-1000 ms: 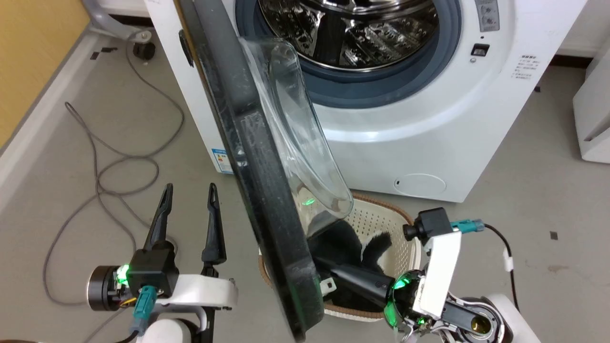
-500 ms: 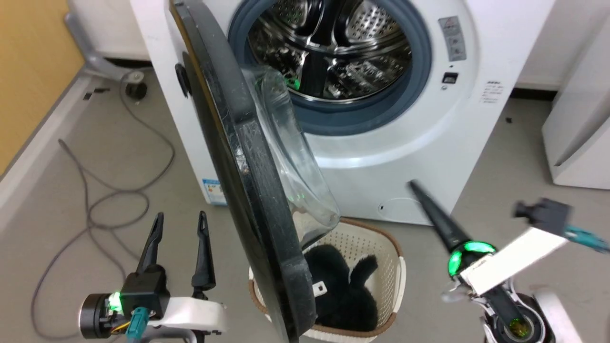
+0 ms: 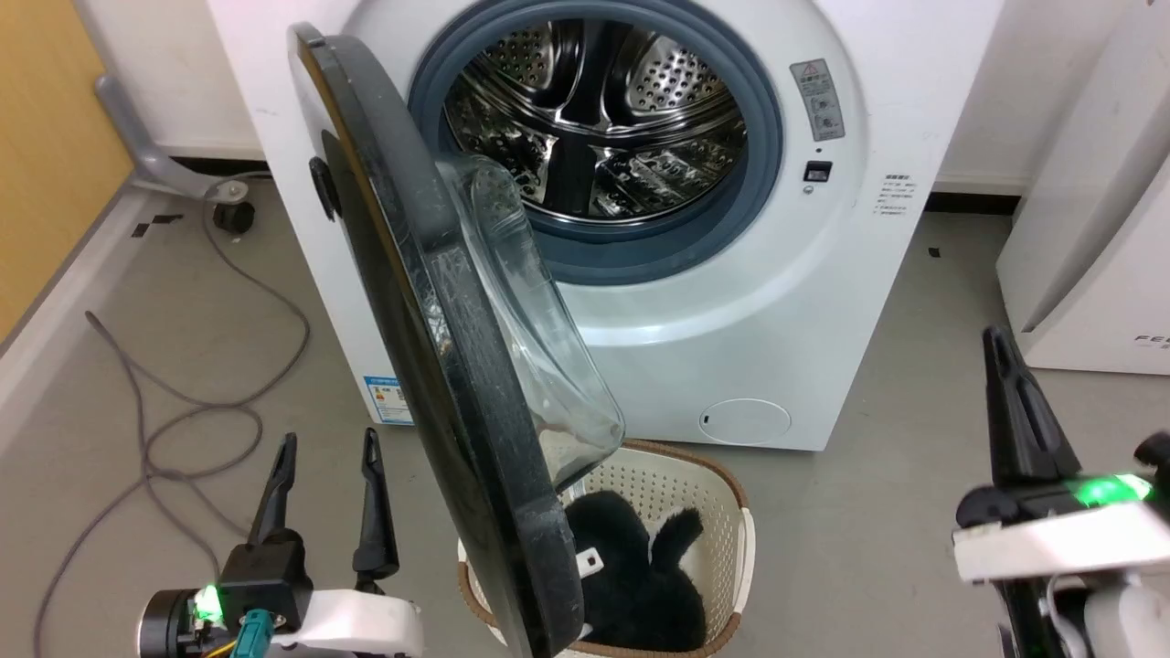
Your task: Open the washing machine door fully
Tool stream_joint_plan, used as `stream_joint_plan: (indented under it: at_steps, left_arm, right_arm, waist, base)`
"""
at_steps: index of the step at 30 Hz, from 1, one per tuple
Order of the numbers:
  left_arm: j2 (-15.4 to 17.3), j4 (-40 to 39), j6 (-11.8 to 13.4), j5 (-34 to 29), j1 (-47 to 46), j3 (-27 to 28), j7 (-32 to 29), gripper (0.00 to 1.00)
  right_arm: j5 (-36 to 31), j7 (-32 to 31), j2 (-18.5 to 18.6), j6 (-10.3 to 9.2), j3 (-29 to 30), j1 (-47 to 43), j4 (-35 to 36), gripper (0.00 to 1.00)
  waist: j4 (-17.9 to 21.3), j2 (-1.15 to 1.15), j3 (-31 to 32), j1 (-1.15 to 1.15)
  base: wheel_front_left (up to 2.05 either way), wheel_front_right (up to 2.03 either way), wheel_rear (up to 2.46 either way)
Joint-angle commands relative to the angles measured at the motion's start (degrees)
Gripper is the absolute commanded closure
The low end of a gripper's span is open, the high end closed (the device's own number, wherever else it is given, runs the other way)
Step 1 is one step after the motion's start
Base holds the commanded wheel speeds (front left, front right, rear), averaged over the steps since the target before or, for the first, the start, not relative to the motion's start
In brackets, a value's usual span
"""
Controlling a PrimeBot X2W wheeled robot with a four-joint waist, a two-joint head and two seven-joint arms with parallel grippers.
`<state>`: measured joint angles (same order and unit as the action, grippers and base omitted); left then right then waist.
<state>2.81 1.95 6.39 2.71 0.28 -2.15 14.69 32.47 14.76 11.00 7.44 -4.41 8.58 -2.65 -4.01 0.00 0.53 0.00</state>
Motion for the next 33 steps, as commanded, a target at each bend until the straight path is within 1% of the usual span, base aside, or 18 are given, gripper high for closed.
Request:
stream_joint_plan:
  at_steps: [1,4,7,9,11,12,13,14,16,25,26,27,28,33]
  left_arm:
    - [0.07,-0.20,0.15,-0.03,0.81,0.10,0.30,0.00]
    - [0.07,-0.26,0.24,0.07,0.93,0.08,0.30,0.00]
    - [0.07,-0.23,0.17,0.07,1.04,0.17,0.30,0.00]
    - [0.07,-0.18,0.11,0.05,1.13,0.25,0.30,0.00]
    - [0.07,-0.08,0.03,0.06,1.21,0.25,0.30,0.00]
    - [0.07,-0.04,-0.02,0.06,1.24,0.24,0.30,0.00]
    - [0.07,0.00,-0.05,0.06,1.27,0.23,0.30,0.00]
    - [0.07,0.03,-0.08,0.05,1.32,0.26,0.30,0.00]
    - [0.07,0.10,-0.12,0.06,1.49,0.31,0.30,0.00]
    - [0.07,0.42,0.33,0.58,1.48,0.74,0.30,0.00]
    - [0.07,0.40,0.36,0.60,1.41,0.85,0.30,0.55]
    - [0.07,0.36,0.35,0.56,1.33,0.98,0.30,0.84]
    - [0.07,0.36,0.28,0.52,1.28,1.08,0.30,1.00]
    - [0.14,-0.31,-0.09,0.15,0.47,2.46,0.30,1.00]
  right_arm:
    - [-5.72,0.21,-1.81,0.05,1.63,-2.16,1.06,1.00]
    - [-15.35,0.22,-4.31,0.05,4.65,-4.48,2.41,1.00]
    - [-21.14,0.22,-6.10,0.05,6.32,-6.69,2.69,1.00]
    - [-23.34,0.23,-6.79,0.05,6.61,-8.04,2.16,1.00]
    - [-23.30,0.23,-7.39,0.05,6.89,-9.36,0.92,1.00]
    - [-23.57,0.23,-7.56,0.05,6.97,-9.84,0.39,0.96]
    - [-24.07,0.23,-7.68,0.05,6.89,-10.37,-0.37,0.52]
    - [-24.72,0.23,-7.77,0.05,6.71,-10.79,-0.99,0.00]
    - [-25.73,0.23,-7.92,0.05,6.84,-11.52,-2.12,0.00]
    - [-23.75,0.23,-8.11,0.05,6.61,-12.41,-3.95,0.00]
    - [-23.73,0.23,-8.11,0.05,6.81,-12.49,-4.00,0.00]
    - [-24.16,0.23,-8.11,0.05,6.94,-12.56,-4.03,0.00]
    - [-24.80,0.23,-8.11,0.05,7.04,-12.60,-3.95,0.00]
    - [-25.11,0.23,-8.12,0.05,7.45,-12.92,-3.52,0.00]
  waist:
    - [0.08,0.00,0.15,0.00]
    - [0.21,0.00,0.30,0.00]
    - [0.29,0.00,0.49,0.00]
    - [0.36,0.00,0.63,0.00]
    - [0.36,0.00,0.76,0.00]
    - [0.35,0.00,0.81,0.00]
    - [0.35,0.00,0.85,0.00]
    - [0.36,0.00,0.91,0.00]
    - [0.40,0.00,1.01,0.00]
    - [0.42,0.00,1.18,0.00]
    - [0.33,0.00,1.20,0.00]
    - [0.25,0.00,1.23,0.00]
    - [0.15,0.00,1.26,0.00]
    - [-0.34,0.00,1.43,0.00]
  base:
    - [0.00,0.00,0.00]
    - [0.00,0.00,0.00]
    - [0.00,0.00,0.00]
    - [0.00,0.00,0.00]
    - [0.00,0.00,0.00]
    - [0.00,0.00,0.00]
    - [0.00,0.00,0.00]
    - [0.00,0.00,0.00]
    - [0.00,0.00,0.00]
    - [0.00,0.00,0.00]
    - [0.00,0.00,0.00]
    - [0.00,0.00,0.00]
    - [0.00,0.00,0.00]
    - [0.00,0.00,0.00]
